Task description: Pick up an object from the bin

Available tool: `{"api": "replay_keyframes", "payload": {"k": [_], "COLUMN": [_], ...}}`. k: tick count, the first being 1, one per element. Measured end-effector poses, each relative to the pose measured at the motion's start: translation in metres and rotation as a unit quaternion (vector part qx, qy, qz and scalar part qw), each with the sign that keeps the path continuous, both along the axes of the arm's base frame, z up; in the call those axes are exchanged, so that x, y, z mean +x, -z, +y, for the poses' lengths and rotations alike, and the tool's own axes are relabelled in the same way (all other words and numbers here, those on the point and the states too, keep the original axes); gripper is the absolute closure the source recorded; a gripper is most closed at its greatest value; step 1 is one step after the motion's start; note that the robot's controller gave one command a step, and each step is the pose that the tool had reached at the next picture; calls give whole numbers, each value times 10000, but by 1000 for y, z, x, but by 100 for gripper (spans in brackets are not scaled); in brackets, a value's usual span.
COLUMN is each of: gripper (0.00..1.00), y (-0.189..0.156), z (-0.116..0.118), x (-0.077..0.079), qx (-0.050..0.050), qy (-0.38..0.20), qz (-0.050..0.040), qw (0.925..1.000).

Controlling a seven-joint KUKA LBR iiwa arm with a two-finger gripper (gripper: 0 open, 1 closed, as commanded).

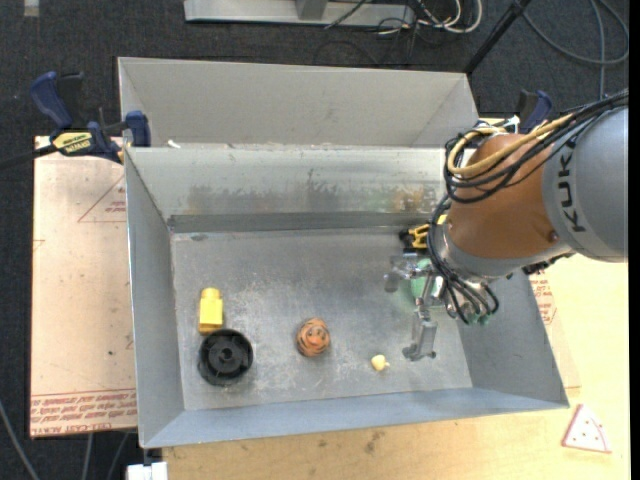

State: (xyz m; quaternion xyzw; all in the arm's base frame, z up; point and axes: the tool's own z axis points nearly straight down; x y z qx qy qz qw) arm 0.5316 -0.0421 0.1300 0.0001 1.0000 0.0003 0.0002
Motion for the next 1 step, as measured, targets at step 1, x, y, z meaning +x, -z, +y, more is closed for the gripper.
{"api": "replay_keyframes", "payload": {"k": [1], "gripper": [0], "y": [40], "z": [-51], "x": [36], "qx": [-3], "qy": [-964], "qz": [-50], "qw": [9953]}}
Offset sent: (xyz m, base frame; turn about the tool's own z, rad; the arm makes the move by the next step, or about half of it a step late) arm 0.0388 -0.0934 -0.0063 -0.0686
